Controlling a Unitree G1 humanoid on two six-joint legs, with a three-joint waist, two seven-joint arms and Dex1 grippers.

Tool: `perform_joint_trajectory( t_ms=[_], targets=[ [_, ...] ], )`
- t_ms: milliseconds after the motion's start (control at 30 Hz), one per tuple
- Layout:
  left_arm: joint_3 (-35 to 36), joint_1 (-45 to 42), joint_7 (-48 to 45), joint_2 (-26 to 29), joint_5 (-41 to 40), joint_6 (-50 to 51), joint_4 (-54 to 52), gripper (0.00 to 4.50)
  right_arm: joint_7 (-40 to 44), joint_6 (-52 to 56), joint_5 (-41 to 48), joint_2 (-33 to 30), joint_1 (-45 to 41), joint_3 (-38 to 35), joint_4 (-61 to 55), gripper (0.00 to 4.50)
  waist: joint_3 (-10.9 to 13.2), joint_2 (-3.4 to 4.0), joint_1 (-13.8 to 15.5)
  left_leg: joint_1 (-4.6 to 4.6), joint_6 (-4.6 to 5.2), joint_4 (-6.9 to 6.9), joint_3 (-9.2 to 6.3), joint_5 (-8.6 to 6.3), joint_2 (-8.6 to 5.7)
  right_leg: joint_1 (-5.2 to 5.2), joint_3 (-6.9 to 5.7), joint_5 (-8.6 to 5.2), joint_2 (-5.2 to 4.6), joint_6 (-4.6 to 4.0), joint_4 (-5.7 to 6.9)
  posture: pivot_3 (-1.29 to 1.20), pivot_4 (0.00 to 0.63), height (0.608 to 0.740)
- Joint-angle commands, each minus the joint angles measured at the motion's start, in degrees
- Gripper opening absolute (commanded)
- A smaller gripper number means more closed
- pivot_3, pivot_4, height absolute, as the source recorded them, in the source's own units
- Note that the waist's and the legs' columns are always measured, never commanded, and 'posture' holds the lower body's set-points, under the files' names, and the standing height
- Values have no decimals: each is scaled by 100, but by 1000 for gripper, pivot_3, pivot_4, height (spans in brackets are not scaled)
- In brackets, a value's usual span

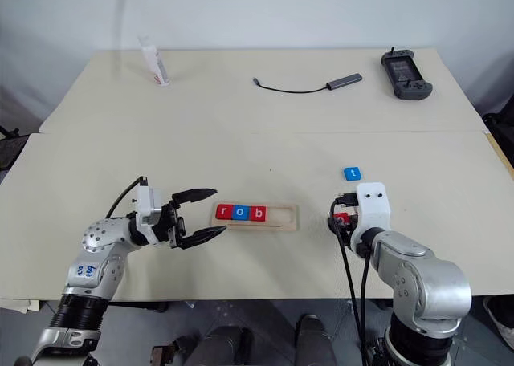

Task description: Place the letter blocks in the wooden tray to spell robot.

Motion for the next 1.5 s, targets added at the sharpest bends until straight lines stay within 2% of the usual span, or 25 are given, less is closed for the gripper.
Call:
perform_joint_trajectory(
  t_ms=[33,100,167,267,400,533,733,867,967,1100,1300,1400,1500],
  targets=[
    [86,35,-3,47,-46,-18,-211,4500,714,-330,422,-856,-124,-117,8,3433,0,0,3,0,0,-1,0,0,-1,0,1,0,-1,0,-2,0,150,740],
    [87,80,-47,47,-113,21,-271,4500,1342,-802,628,-1726,-52,-75,349,3433,0,0,21,-1,2,-1,-1,-1,-1,2,-2,0,-1,0,-7,0,150,740],
    [78,129,-66,45,-144,40,-341,4500,1778,-1283,750,-2335,55,-41,727,3433,0,-2,21,0,6,-4,-1,-2,-2,7,-3,0,-2,0,-11,0,150,740],
    [68,215,-86,50,-159,41,-479,4500,3161,-2951,808,-3274,252,194,1622,3433,1,-4,17,0,6,-7,1,-3,2,9,-6,0,0,0,-17,0,150,740],
    [53,336,-94,71,-191,94,-737,4500,4850,-5422,483,-4041,395,760,2596,3433,2,-6,-9,5,6,-9,18,-3,8,9,-1,1,3,2,-18,0,150,740],
    [48,377,-24,61,-164,160,-883,4500,5853,-7724,-249,-4187,-240,1601,4285,3433,4,-9,-13,13,6,-3,24,-3,8,14,0,1,3,3,-24,0,150,740],
    [80,508,162,47,-154,245,-1145,4500,6519,-9521,-889,-3898,-1192,2338,6101,3433,4,-9,0,14,5,-2,27,-2,12,10,3,2,2,4,-31,0,150,740],
    [201,642,318,100,-144,258,-1264,4500,6693,-9996,-1065,-3597,-1700,2540,6913,3433,4,-9,-13,15,3,1,27,-2,14,12,2,2,4,4,-37,0,150,740],
    [244,726,401,118,-157,267,-1358,4500,6832,-10125,-1116,-3459,-1875,2614,7176,2894,4,-9,-10,15,0,3,26,-2,19,13,2,2,7,4,-37,0,150,740],
    [266,784,474,120,-148,275,-1425,4500,6964,-10130,-1145,-3363,-2016,2658,7339,1547,4,-9,-13,19,0,7,26,-2,19,18,2,2,7,4,-36,0,150,740],
    [340,769,518,156,-128,219,-1356,4500,7007,-9988,-1010,-3257,-2248,2560,7063,1471,4,-8,-19,21,-3,8,27,-2,22,17,2,2,9,3,-31,0,150,740],
    [423,796,535,188,-110,172,-1300,4500,7149,-9368,-793,-3205,-2347,2573,6353,1471,4,-7,-9,17,-5,7,26,-2,22,9,3,2,8,3,-28,0,150,740],
    [510,878,538,240,-99,116,-1242,4500,6978,-8285,-701,-3010,-2459,2687,5545,1471,4,-7,-7,12,-6,6,25,-2,22,5,2,1,8,2,-29,0,150,740]
  ],
)
